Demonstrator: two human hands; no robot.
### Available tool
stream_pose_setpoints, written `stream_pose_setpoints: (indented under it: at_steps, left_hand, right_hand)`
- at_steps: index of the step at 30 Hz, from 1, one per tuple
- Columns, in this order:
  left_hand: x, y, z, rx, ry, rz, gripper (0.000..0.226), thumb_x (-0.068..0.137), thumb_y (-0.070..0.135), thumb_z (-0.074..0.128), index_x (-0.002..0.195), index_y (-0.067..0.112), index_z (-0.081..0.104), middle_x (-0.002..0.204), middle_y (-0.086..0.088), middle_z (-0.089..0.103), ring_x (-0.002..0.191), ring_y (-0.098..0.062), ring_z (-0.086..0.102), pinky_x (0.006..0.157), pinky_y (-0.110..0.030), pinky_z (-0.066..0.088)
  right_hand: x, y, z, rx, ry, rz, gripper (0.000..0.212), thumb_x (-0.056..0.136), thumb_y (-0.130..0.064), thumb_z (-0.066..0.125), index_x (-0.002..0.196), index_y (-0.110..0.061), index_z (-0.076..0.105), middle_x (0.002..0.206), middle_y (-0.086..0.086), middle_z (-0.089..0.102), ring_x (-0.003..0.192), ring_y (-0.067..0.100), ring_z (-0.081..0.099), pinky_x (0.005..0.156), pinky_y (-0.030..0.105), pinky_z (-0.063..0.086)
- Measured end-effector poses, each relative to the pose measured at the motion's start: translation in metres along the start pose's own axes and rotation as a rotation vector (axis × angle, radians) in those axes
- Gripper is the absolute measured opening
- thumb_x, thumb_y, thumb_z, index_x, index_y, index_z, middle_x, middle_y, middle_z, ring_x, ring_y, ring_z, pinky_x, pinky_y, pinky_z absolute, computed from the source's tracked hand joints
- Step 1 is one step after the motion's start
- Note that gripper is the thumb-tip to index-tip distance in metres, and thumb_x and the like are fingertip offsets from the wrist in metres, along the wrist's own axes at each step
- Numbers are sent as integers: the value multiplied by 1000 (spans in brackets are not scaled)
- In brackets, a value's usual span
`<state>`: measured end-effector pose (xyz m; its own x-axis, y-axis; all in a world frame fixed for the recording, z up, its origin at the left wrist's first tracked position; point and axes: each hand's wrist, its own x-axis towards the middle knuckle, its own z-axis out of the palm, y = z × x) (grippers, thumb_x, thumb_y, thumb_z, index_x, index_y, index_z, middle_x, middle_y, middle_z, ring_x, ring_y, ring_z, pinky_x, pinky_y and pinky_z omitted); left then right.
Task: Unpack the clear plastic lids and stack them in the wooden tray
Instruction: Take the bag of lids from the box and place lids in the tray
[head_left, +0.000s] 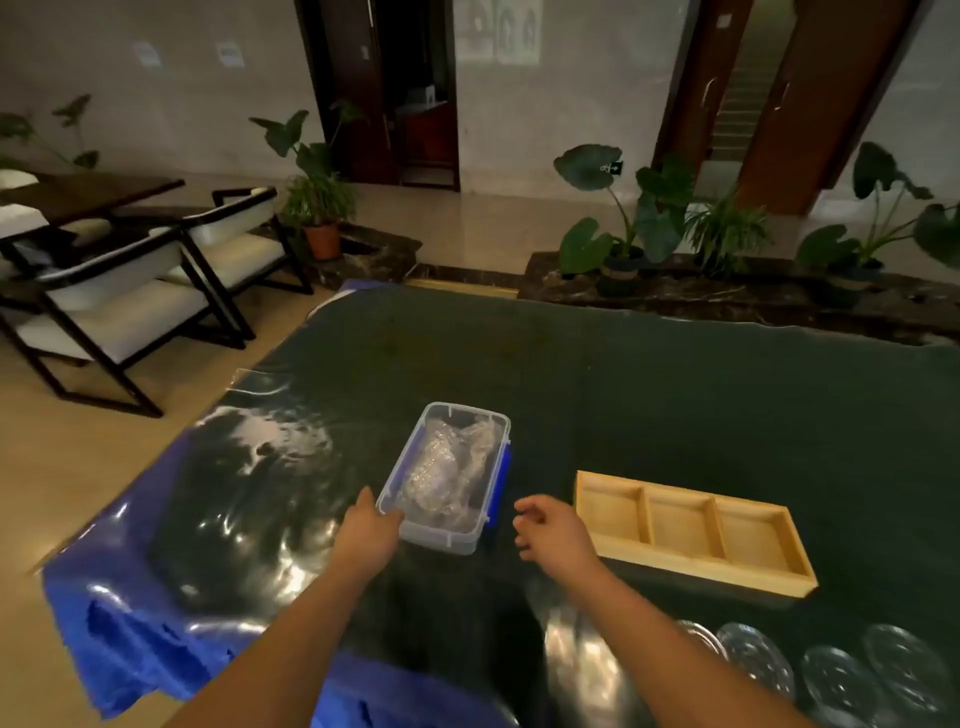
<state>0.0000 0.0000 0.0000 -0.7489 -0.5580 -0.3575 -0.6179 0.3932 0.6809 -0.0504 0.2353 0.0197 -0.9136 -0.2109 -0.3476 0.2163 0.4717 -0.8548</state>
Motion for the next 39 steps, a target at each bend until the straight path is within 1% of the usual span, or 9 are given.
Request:
stream_pose_setpoints:
  at_steps: [5,9,11,16,22,26,29,33,39]
  left_hand:
    - [35,3,20,-213,9,-122,57,100,26,51,151,2,41,152,-23,50,134,-42,51,112,-57,42]
    - [49,-4,25,-284,58,-120,40,100,22,53,133,1,59,127,-15,64,115,-40,63,103,-56,50]
    - [54,-7,28,-251,36,-102,27,100,20,53,110,0,68,117,-24,66,105,-43,65,98,-58,52]
    - [32,-20,44,-96,-13,30,24,103,22,52,106,9,72,110,-20,68,100,-35,65,95,-47,53]
    - [-3,-48,52,-159,-88,71,30,96,38,58,119,22,70,111,-8,68,98,-21,67,97,-45,53]
    - [-6,-44,54,71,-35,163,33,103,40,49,127,22,60,115,-8,63,104,-30,65,87,-37,49]
    - [2,-34,53,280,13,202,36,106,38,39,133,20,55,119,-12,62,103,-34,67,86,-42,54]
    - [5,-33,56,635,-16,340,68,105,40,39,163,20,10,145,-10,41,119,-29,59,84,-41,53]
    - [1,-39,62,764,-53,481,66,100,35,38,161,11,26,172,-13,14,157,-31,19,119,-49,34]
  right_hand:
    - [48,11,14,145,-112,175,31,101,-14,48,130,-18,58,98,-1,63,90,17,65,86,40,60]
    - [71,14,26,138,-163,182,42,101,-21,50,144,-25,49,136,-1,57,107,16,61,86,37,58]
    - [76,14,30,183,-181,192,39,101,-24,51,141,-28,51,134,-3,59,103,11,61,81,33,55]
    - [63,25,30,251,-107,217,35,100,-25,57,135,-27,57,124,-5,63,114,20,62,97,45,56]
    - [16,45,16,312,-31,315,18,95,-20,65,110,-28,62,116,-1,64,98,20,71,67,31,63]
    - [18,34,9,-55,2,227,3,94,-23,64,96,-25,66,99,-1,70,84,14,71,69,30,61]
    - [41,16,11,-450,127,58,16,96,-26,57,86,-23,69,89,-3,65,75,7,62,67,24,49]
    - [66,-2,25,-662,125,35,21,98,-21,50,84,-18,65,82,0,64,74,17,63,64,29,49]
    - [73,-7,50,-772,22,89,25,95,-24,54,115,-12,62,112,11,72,103,31,69,73,34,49]
